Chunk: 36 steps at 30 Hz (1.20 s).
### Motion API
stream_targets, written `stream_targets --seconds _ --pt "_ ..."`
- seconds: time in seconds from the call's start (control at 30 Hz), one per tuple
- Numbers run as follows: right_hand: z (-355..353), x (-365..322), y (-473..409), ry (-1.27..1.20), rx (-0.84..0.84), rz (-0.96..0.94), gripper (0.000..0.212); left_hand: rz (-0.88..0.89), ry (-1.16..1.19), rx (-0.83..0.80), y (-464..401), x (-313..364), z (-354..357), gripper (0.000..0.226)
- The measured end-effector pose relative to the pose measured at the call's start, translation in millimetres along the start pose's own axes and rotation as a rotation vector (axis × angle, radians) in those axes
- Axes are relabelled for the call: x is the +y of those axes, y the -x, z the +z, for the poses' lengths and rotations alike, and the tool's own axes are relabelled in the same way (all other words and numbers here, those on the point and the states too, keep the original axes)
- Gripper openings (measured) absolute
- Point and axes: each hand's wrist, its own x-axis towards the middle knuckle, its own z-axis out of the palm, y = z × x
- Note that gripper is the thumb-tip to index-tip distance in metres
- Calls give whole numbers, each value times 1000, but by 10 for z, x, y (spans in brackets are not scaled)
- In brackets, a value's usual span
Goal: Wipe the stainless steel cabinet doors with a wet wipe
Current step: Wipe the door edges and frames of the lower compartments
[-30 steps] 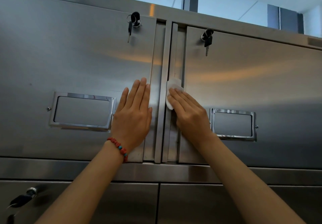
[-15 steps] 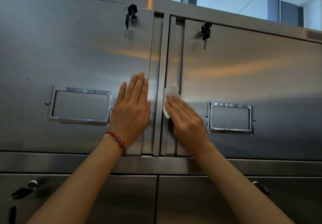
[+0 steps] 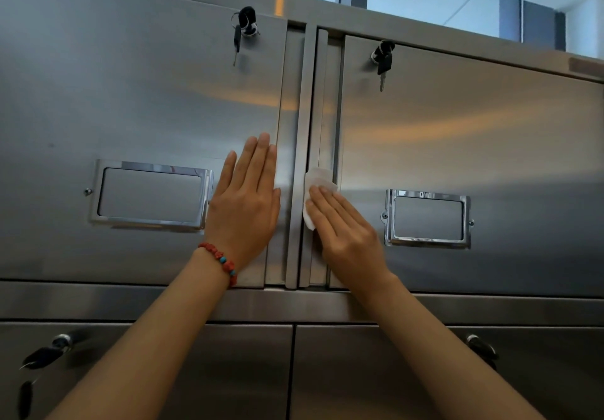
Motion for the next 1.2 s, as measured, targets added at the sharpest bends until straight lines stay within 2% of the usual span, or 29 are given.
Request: stream_targets --seconds 0.2,0.5,0.77,0.9,1.1,1.2 --pt "-23 50 26 13 -13 -83 23 3 7 -1 -4 6 -21 55" --pt "-42 -61 211 -83 -65 -35 37 7 -6 13 -3 -2 0 55" --pt "-2 -75 167 -93 -50 43 38 -4 16 -1 -1 -6 7 55" --pt "-43 -92 260 -107 -79 -1 39 -4 7 -9 2 -2 -1 55" --pt "5 -14 62 -87 0 41 31 -3 -5 -9 -3 -3 11 55" --pt "-2 -83 163 -107 -27 63 36 -4 -5 -9 1 -2 16 55"
